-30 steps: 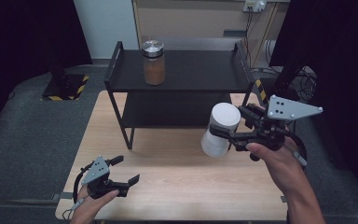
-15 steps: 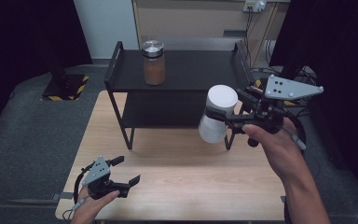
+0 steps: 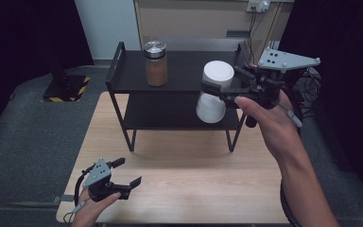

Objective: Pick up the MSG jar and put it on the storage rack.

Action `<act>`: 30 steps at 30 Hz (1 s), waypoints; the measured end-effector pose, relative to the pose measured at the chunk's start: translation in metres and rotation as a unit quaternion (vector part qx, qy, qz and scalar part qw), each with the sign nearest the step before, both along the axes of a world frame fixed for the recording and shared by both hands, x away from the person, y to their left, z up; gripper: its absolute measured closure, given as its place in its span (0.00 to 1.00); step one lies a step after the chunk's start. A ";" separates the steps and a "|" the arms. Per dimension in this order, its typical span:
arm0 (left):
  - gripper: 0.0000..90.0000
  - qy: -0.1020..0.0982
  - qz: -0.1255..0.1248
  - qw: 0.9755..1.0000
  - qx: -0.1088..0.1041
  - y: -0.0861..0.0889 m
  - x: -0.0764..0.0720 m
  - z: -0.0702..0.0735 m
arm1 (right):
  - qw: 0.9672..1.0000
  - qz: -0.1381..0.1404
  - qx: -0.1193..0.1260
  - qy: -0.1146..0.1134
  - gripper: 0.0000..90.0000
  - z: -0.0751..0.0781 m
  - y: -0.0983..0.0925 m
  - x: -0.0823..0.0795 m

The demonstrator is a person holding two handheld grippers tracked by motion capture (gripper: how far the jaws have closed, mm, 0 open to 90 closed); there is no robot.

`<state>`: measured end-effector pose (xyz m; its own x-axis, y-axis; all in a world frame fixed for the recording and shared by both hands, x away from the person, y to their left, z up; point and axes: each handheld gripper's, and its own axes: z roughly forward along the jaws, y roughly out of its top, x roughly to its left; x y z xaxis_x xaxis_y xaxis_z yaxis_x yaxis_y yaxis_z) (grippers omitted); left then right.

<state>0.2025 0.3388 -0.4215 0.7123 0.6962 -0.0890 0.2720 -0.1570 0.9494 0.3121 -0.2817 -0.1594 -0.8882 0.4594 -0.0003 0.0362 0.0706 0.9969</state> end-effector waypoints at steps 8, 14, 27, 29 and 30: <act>0.05 0.000 0.000 1.000 -0.001 0.002 0.000 0.000 | 1.000 -0.022 0.002 -0.007 0.38 0.012 0.006 0.011; 0.05 0.001 0.002 1.000 -0.002 0.004 0.000 0.000 | 0.999 -0.047 0.007 -0.008 0.38 0.016 0.009 0.020; 0.05 0.009 -0.005 1.000 0.002 0.004 0.000 -0.002 | 0.997 -0.083 0.007 -0.001 0.38 0.013 0.017 0.041; 0.05 0.008 -0.005 1.000 0.004 0.003 0.000 -0.002 | 0.996 -0.088 0.008 0.001 0.38 0.012 0.019 0.044; 0.05 0.008 -0.005 1.000 0.006 0.002 0.000 -0.002 | 0.996 -0.091 0.007 0.001 0.38 0.011 0.020 0.046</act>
